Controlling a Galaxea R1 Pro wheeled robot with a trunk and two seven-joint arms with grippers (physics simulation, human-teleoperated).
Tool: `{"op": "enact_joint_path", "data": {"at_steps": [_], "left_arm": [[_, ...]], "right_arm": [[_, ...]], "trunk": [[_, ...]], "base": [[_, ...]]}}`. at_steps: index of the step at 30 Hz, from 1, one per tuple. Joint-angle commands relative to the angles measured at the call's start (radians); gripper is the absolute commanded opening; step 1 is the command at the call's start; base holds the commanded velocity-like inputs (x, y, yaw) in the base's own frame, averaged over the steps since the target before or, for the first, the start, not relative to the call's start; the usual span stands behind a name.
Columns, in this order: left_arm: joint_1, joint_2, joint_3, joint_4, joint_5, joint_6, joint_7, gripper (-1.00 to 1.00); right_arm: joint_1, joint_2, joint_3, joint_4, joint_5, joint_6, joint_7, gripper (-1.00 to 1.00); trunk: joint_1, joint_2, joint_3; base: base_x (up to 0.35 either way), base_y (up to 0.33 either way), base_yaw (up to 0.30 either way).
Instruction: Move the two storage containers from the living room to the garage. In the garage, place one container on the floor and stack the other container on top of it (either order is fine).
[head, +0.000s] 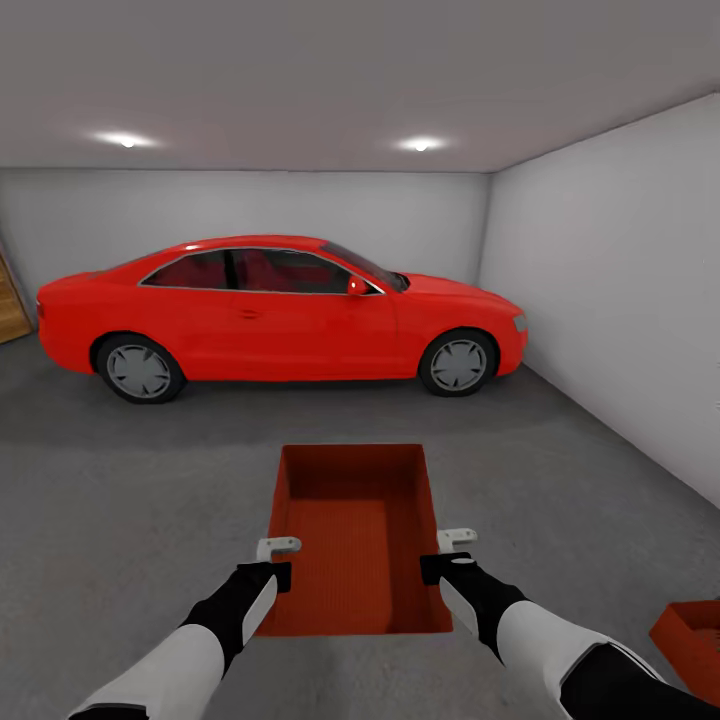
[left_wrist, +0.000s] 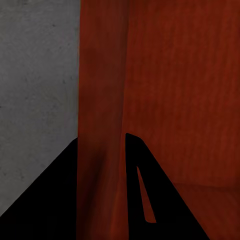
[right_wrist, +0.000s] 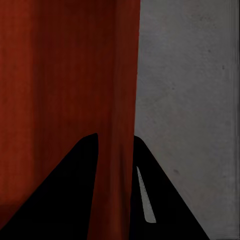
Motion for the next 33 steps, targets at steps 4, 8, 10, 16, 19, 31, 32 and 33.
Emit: {"op": "enact_joint_path", "data": {"at_steps": [4,8,10,16,19,31,32,33], "left_arm": [[0.000,0.032,-0.008,0.001,0.021,0.005,0.007,-1.00],[0.000,0.032,-0.008,0.001,0.021,0.005,0.007,-1.00],[0.000,0.032,-0.008,0.001,0.021,0.005,0.007,-1.00],[0.000,0.032,-0.008,0.001,0.021,0.004,0.007,-1.00],[0.000,0.032,-0.008,0.001,0.021,0.004,0.007,-1.00],[0.000,0.032,-0.008,0.001,0.021,0.004,0.007,-1.00],[0.000,0.032,-0.008,0.001,0.021,0.004,0.007,-1.00],[0.000,0.032,-0.008,0.001,0.021,0.004,0.007,-1.00]], "right_arm": [[-0.002,-0.012,0.010,-0.005,0.005,-0.030,-0.006,-1.00],[-0.002,-0.012,0.010,-0.005,0.005,-0.030,-0.006,-1.00],[-0.002,-0.012,0.010,-0.005,0.005,-0.030,-0.006,-1.00],[-0.002,-0.012,0.010,-0.005,0.005,-0.030,-0.006,-1.00],[-0.002,-0.012,0.010,-0.005,0.005,-0.030,-0.006,-1.00],[-0.002,-0.012,0.010,-0.005,0.005,-0.030,-0.006,-1.00],[-0.002,-0.012,0.010,-0.005,0.005,-0.030,-0.006,-1.00],[-0.002,-0.012,0.010,-0.005,0.005,-0.030,-0.006,-1.00]], "trunk": [[0.001,-0.002,-0.002],[0.001,-0.002,-0.002],[0.001,-0.002,-0.002],[0.001,-0.002,-0.002],[0.001,-0.002,-0.002],[0.001,-0.002,-0.002],[0.001,-0.002,-0.002],[0.001,-0.002,-0.002]], "base": [[0.168,0.000,-0.281],[0.222,0.000,-0.286],[0.260,0.000,-0.286],[0.299,0.000,-0.286],[0.319,0.000,-0.286],[0.321,0.000,-0.286],[0.321,0.000,-0.286],[0.321,0.000,-0.286]]}}
